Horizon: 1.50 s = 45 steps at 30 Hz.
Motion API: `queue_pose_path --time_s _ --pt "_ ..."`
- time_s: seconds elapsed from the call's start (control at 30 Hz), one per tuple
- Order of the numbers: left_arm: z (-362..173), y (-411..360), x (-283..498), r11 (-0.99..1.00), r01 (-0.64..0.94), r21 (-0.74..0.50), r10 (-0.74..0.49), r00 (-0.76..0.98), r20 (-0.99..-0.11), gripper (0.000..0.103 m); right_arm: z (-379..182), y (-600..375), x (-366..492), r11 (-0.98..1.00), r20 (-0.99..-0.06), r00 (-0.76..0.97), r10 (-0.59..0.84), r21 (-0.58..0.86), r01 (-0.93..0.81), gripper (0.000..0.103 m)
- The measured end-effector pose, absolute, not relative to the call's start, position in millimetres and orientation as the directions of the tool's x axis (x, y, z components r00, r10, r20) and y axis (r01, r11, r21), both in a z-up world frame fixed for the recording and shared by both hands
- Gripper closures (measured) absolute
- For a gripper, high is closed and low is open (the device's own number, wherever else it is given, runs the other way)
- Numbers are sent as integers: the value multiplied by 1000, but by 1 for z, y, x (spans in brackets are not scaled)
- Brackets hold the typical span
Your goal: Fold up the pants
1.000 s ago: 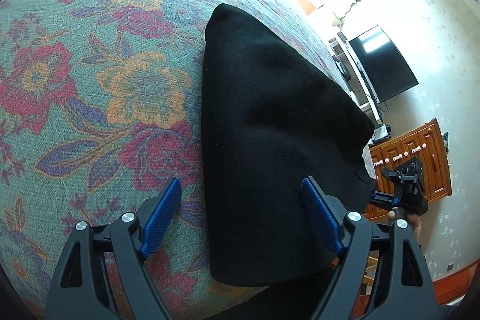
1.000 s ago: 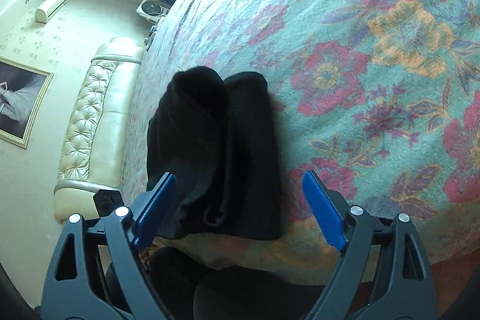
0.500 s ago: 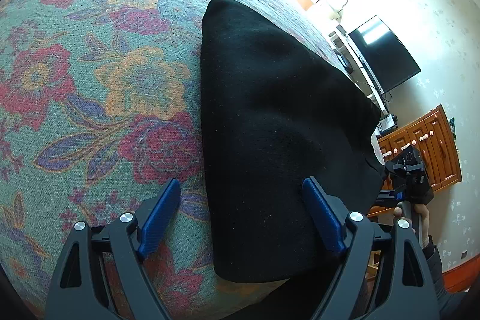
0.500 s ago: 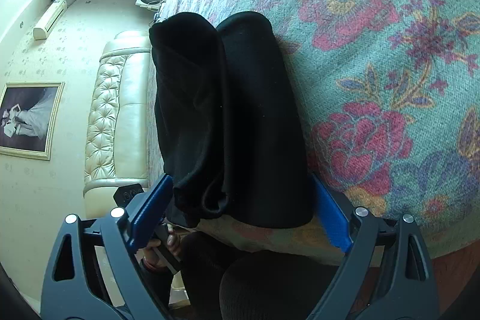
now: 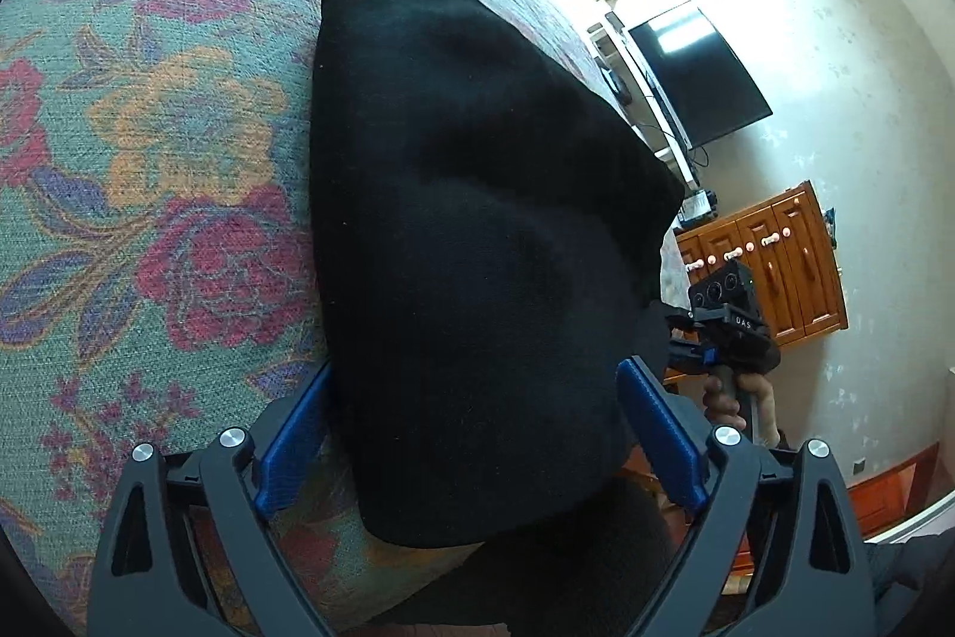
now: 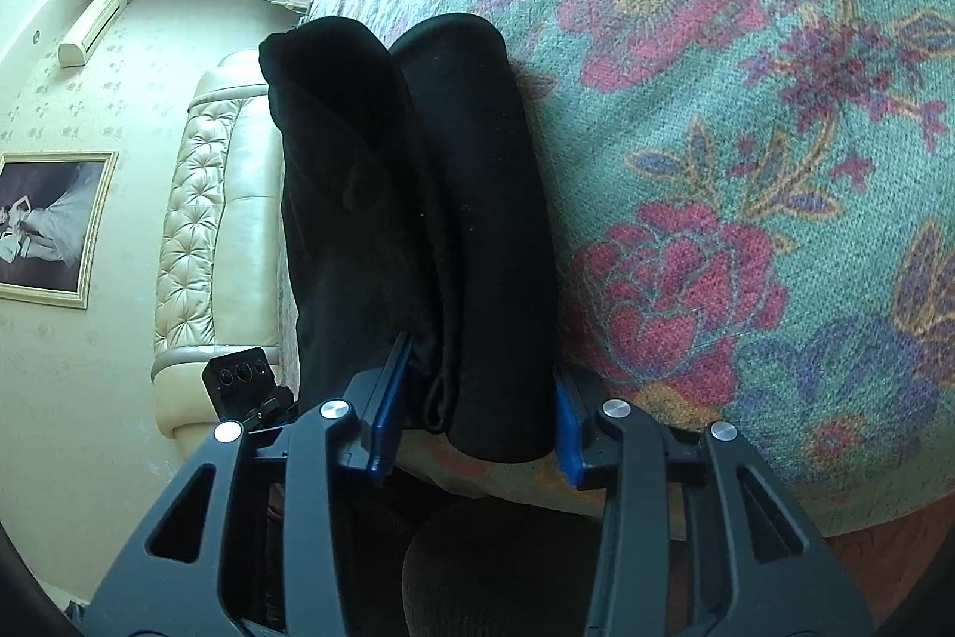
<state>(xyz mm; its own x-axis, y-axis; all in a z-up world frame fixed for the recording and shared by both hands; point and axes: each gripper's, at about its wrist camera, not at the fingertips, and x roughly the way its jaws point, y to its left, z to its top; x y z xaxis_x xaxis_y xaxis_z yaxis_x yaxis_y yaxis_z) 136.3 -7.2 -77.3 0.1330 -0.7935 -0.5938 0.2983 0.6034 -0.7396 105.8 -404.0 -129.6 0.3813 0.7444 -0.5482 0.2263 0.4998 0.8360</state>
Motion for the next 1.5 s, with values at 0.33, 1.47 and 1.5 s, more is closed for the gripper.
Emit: queue_pose_path --time_s 0.33,1.47,1.5 --pt "-79 -15 142 615 318 -721 -780 113 -616 56 -119 -391 109 528 -556 376 742 829 183 73" --pt "-79 -14 262 658 312 -686 -753 249 -609 17 -144 -428 226 471 -486 388 783 871 139 72" --pt "-77 -21 258 685 346 -641 -726 256 -638 18 -147 -428 225 470 -486 395 779 871 145 75"
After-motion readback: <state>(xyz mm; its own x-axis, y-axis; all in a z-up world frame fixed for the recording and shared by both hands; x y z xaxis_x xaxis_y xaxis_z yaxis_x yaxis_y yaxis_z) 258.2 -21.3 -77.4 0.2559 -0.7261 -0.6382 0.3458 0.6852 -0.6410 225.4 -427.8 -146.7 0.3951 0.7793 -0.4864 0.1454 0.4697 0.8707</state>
